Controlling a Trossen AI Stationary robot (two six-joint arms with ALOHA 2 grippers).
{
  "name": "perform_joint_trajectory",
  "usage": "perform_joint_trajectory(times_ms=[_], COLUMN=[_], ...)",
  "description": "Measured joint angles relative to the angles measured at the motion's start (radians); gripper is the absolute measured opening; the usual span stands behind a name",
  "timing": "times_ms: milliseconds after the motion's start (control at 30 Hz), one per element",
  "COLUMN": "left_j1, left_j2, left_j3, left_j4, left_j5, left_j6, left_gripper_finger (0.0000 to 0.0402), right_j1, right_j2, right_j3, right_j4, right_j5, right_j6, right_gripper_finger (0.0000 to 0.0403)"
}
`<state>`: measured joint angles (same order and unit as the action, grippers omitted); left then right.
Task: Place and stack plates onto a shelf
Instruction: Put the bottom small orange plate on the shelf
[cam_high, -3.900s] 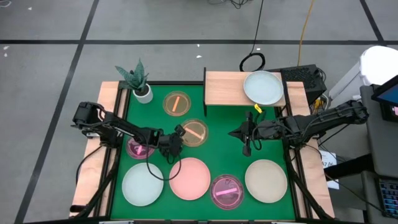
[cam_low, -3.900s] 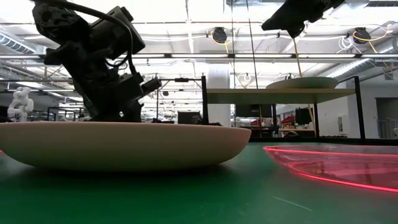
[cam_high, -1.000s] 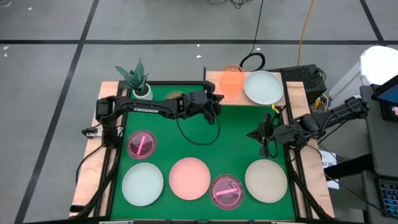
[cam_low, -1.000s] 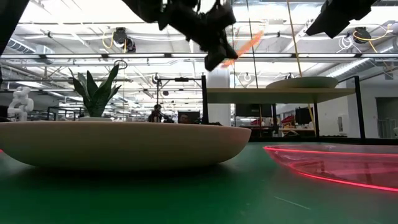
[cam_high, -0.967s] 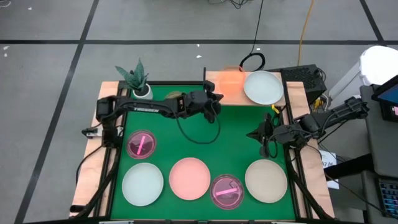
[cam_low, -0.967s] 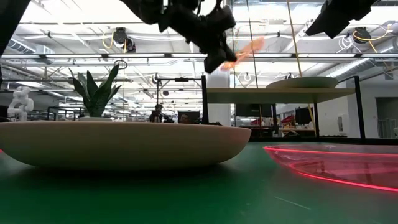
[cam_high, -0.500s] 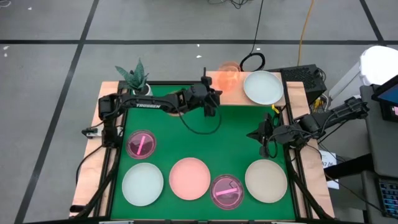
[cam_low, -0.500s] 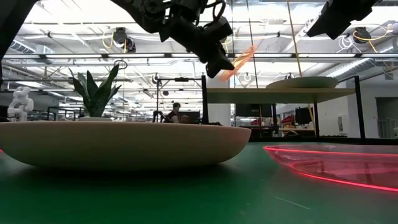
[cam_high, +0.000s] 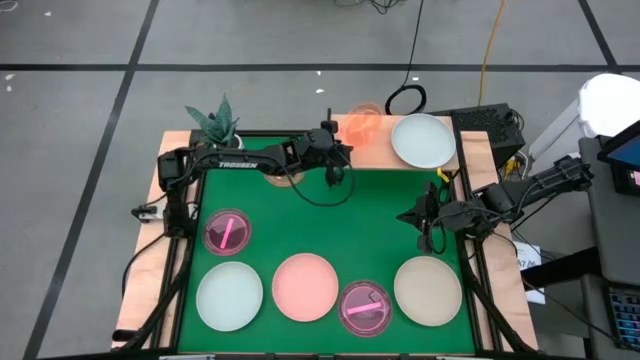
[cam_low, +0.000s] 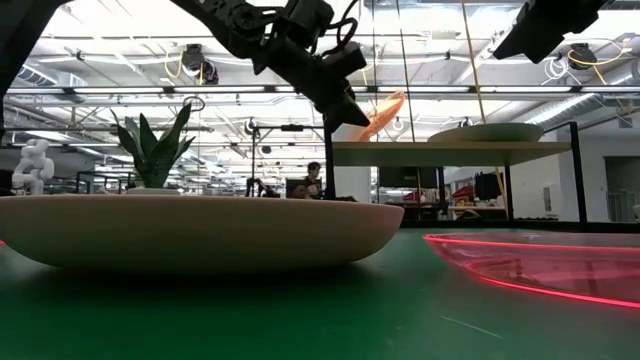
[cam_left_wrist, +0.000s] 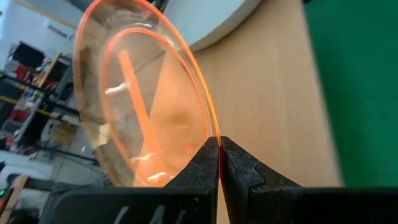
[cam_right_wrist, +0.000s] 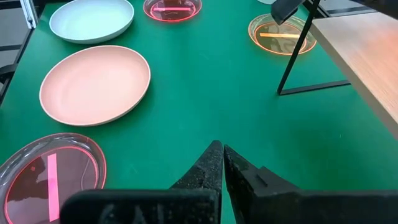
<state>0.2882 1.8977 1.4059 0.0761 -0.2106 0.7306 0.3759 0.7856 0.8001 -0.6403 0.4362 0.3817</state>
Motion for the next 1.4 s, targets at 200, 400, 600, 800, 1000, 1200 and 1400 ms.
perform_joint_trajectory(times_ms=[200,400,600,800,1000,1200,1400], left_j1=[0.0,0.008,0.015,0.005,-0.044,-0.042,-0.003], left_j2=[0.0,0.0,0.0,0.0,0.0,0.0,0.0], left_j3=[0.0,0.0,0.0,0.0,0.003,0.075,0.097], left_j4=[-0.008,-0.059,-0.077,-0.063,-0.017,-0.106,-0.176], left_j5=[0.035,0.037,0.037,0.03,-0.009,-0.082,-0.073], left_j6=[0.05,0.149,0.203,0.21,0.209,0.118,0.025], left_gripper_finger=[0.001,0.001,0.001,0.001,0.001,0.001,0.001], right_j1=[0.0,0.0,0.0,0.0,0.0,0.0,0.0], right_j2=[0.0,0.0,0.0,0.0,0.0,0.0,0.0], right_j3=[0.0,0.0,0.0,0.0,0.0,0.0,0.0], right_j4=[0.0,0.0,0.0,0.001,0.0,0.013,0.037], right_j5=[0.0,0.0,0.0,0.0,0.0,0.0,0.0], right_j6=[0.0,0.0,0.0,-0.004,-0.021,-0.027,-0.031], right_gripper_finger=[0.0,0.0,0.0,0.0,0.0,0.0,0.0])
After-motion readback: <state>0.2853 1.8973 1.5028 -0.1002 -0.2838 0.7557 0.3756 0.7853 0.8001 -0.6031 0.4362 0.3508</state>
